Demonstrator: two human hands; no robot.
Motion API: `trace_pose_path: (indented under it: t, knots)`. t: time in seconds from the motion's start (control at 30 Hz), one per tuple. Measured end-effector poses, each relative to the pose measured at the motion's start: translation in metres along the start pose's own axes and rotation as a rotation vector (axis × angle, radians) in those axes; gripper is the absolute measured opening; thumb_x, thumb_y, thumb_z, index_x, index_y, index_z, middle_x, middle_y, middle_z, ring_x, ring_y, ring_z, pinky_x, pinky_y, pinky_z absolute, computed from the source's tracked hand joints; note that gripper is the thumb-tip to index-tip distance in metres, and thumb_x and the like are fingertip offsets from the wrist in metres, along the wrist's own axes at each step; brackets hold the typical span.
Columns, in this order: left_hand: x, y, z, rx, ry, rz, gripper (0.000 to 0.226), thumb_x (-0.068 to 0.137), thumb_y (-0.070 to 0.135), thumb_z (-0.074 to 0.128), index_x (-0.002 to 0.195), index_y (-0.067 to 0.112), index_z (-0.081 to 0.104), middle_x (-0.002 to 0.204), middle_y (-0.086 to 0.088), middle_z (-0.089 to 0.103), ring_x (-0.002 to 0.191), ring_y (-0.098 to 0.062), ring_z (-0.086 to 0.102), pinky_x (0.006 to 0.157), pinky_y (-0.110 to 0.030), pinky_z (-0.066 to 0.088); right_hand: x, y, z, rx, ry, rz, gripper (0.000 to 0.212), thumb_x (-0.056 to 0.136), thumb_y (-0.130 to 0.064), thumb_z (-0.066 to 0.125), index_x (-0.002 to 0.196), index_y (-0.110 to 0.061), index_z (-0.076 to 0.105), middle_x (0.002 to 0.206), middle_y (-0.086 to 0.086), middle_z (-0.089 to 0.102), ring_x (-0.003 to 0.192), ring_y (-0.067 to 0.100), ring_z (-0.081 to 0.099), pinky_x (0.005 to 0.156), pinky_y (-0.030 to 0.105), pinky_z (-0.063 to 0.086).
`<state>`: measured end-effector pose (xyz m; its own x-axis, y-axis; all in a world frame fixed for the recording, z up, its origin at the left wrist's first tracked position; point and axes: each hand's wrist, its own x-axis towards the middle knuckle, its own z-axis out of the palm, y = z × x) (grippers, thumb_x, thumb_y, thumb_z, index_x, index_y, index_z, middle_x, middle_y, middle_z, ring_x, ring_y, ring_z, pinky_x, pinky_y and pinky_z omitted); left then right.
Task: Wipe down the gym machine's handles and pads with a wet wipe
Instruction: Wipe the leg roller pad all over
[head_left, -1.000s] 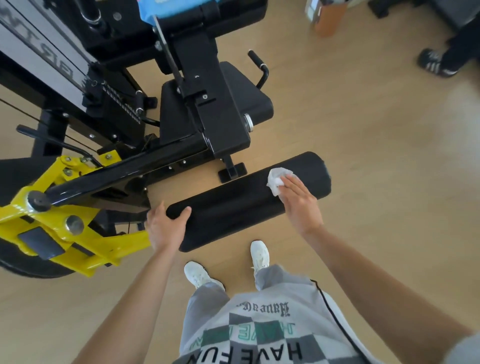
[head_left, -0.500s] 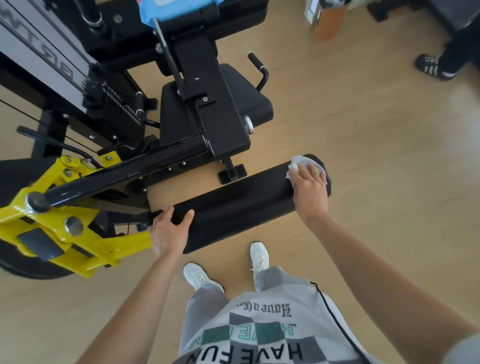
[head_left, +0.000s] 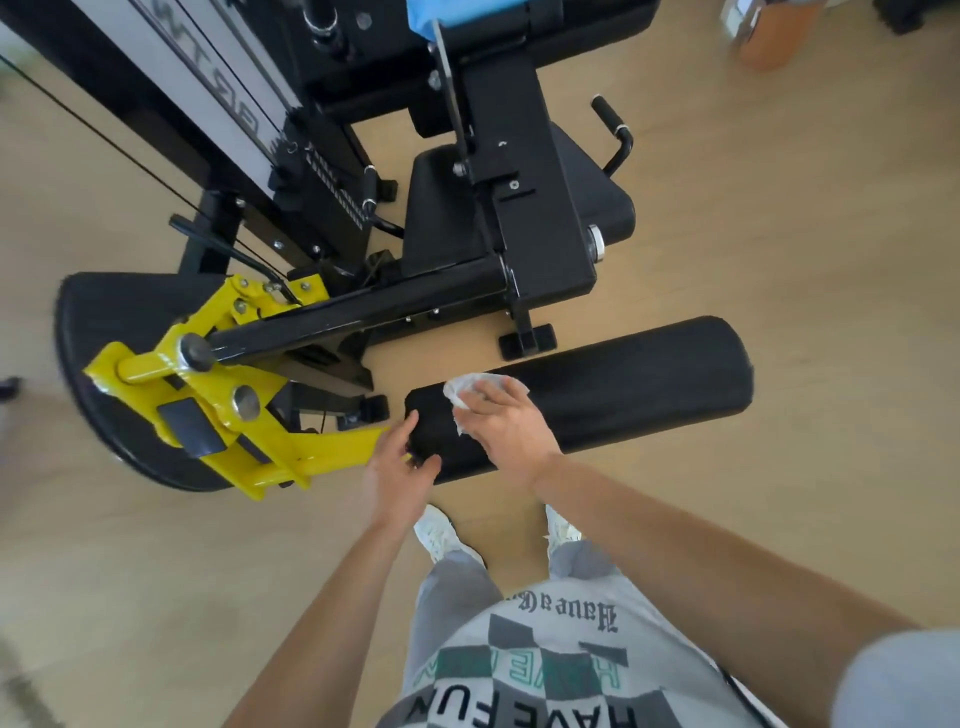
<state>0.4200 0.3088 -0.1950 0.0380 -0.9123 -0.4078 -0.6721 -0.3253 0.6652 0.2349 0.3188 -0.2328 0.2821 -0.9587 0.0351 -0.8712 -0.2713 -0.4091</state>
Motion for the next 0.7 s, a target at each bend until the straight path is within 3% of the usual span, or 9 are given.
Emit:
trace_pose_path:
  t: [0.2, 0.37, 0.47, 0.7]
  knots:
    - [-0.021, -0.001, -0.002, -0.133, 0.033, -0.088, 0.066, 0.086, -0.011, 0.063, 0.144, 0.019, 0.055, 0.125, 0.002, 0.064, 0.11, -0.012, 0.06, 0.07, 0.003, 0.041, 0.028, -0.044, 0.015, 0.081, -0.064, -0.138, 0.04, 0.079, -0.011, 0.079, 0.117, -0.014, 0.069, 0.135, 0.01, 0.061, 0.134, 0.037, 0.052, 0.11, 0.056, 0.041]
    - [-0.023, -0.009, -0.002, -0.164, 0.047, -0.119, 0.065, 0.086, -0.012, 0.061, 0.143, 0.019, 0.057, 0.125, 0.006, 0.066, 0.113, -0.014, 0.064, 0.068, -0.002, 0.045, 0.001, -0.018, 0.015, 0.018, 0.029, -0.11, 0.048, 0.068, 0.0, 0.085, 0.112, -0.016, 0.073, 0.138, 0.009, 0.062, 0.137, 0.032, 0.052, 0.117, 0.048, 0.04]
    - [-0.016, -0.007, -0.002, -0.158, 0.083, -0.138, 0.056, 0.088, 0.003, 0.067, 0.139, 0.025, 0.058, 0.119, 0.014, 0.066, 0.113, -0.014, 0.065, 0.07, -0.01, 0.045, -0.027, 0.014, 0.009, 0.011, 0.172, -0.017, 0.044, 0.076, -0.002, 0.082, 0.117, -0.013, 0.072, 0.137, 0.012, 0.063, 0.136, 0.031, 0.054, 0.116, 0.048, 0.042]
    - [0.02, 0.011, 0.005, 0.018, 0.107, -0.075, 0.073, 0.085, 0.038, 0.081, 0.149, 0.02, 0.05, 0.141, -0.003, 0.055, 0.122, -0.021, 0.057, 0.095, -0.036, 0.05, -0.083, 0.082, -0.027, -0.046, 0.34, 0.343, 0.026, 0.107, -0.022, 0.053, 0.128, -0.012, 0.064, 0.143, 0.01, 0.06, 0.144, 0.028, 0.045, 0.118, 0.048, 0.036]
